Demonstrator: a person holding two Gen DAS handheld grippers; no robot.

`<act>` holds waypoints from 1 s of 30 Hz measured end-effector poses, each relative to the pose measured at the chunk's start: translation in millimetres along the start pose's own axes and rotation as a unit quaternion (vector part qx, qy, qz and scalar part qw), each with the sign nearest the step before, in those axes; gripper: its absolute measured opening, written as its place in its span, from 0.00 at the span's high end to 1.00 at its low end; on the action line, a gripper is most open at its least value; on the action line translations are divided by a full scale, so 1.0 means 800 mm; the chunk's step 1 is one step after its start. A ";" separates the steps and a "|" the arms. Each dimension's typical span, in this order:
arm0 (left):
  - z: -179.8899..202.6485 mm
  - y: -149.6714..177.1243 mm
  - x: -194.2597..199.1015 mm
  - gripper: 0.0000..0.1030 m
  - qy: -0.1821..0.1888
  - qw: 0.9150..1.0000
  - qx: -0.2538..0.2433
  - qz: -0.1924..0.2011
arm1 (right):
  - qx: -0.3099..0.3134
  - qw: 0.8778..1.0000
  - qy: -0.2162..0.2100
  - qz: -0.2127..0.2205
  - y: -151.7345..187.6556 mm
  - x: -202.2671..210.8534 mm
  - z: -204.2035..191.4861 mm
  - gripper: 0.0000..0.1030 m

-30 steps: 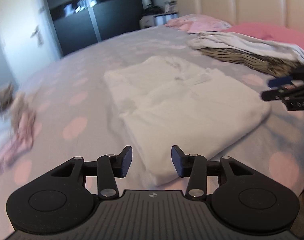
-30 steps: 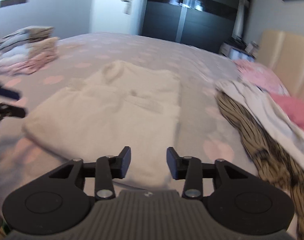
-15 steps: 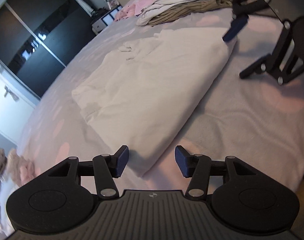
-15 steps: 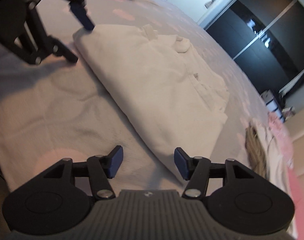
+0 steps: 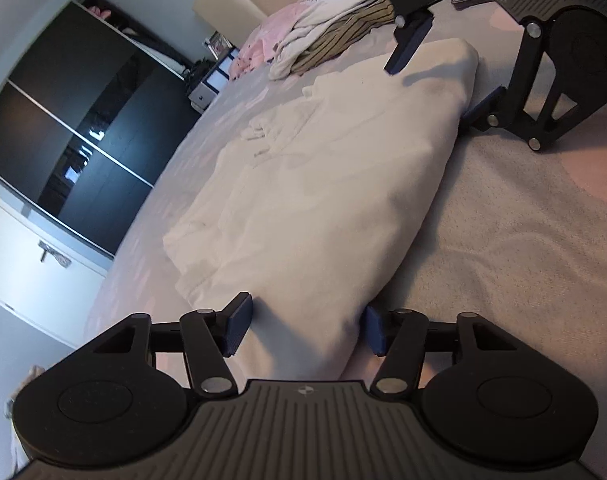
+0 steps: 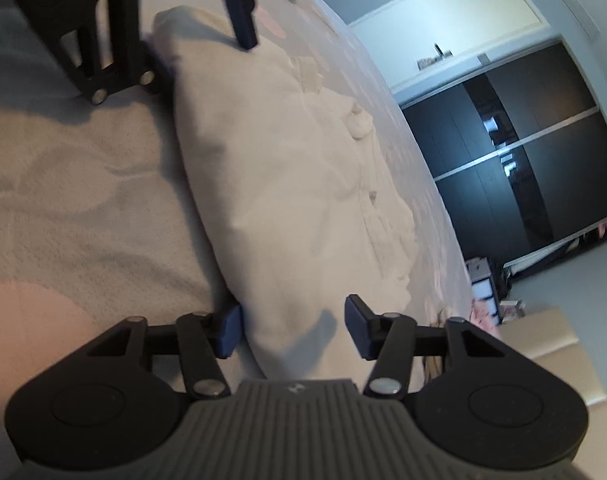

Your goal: Fold clothes

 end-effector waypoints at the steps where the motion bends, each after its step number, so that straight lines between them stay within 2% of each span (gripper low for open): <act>1: 0.003 0.000 0.002 0.58 -0.002 1.000 -0.012 0.005 | 0.013 1.000 0.004 0.004 0.000 0.001 -0.004 0.62; 2: 0.006 0.000 0.003 0.65 -0.004 1.000 -0.024 0.010 | 0.026 1.000 0.011 0.009 0.000 0.002 -0.007 0.70; 4: 0.004 -0.001 0.006 0.72 -0.003 1.000 -0.023 0.018 | 0.027 0.999 0.014 0.013 0.000 0.006 -0.007 0.75; 9: -0.015 -0.010 0.011 0.85 0.005 1.000 -0.013 0.024 | -0.006 1.000 0.011 0.017 -0.007 0.017 0.020 0.83; 15: -0.041 -0.022 0.029 0.89 0.025 0.999 -0.013 0.020 | -0.015 1.000 -0.001 0.023 -0.023 0.044 0.051 0.85; 19: -0.050 -0.026 0.056 0.89 0.050 0.998 -0.026 0.012 | -0.025 0.999 -0.038 0.012 -0.033 0.073 0.064 0.85; 24: -0.050 -0.026 0.096 0.89 0.090 0.995 -0.033 0.002 | -0.010 0.997 -0.082 -0.001 -0.038 0.127 0.061 0.85; 30: -0.022 -0.013 0.143 0.89 0.132 0.989 -0.063 -0.003 | -0.002 0.991 -0.136 -0.009 -0.036 0.186 0.033 0.85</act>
Point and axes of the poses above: each gripper's, at about its wrist camera, not at the fingertips, and x roughly against the way its jaws point, z to its right, y to its underside, the point moved 1 cm from there along -x, roughly the way its jaws point, and after that the axes turned 3 degrees about -x, right-handed, at the moved point
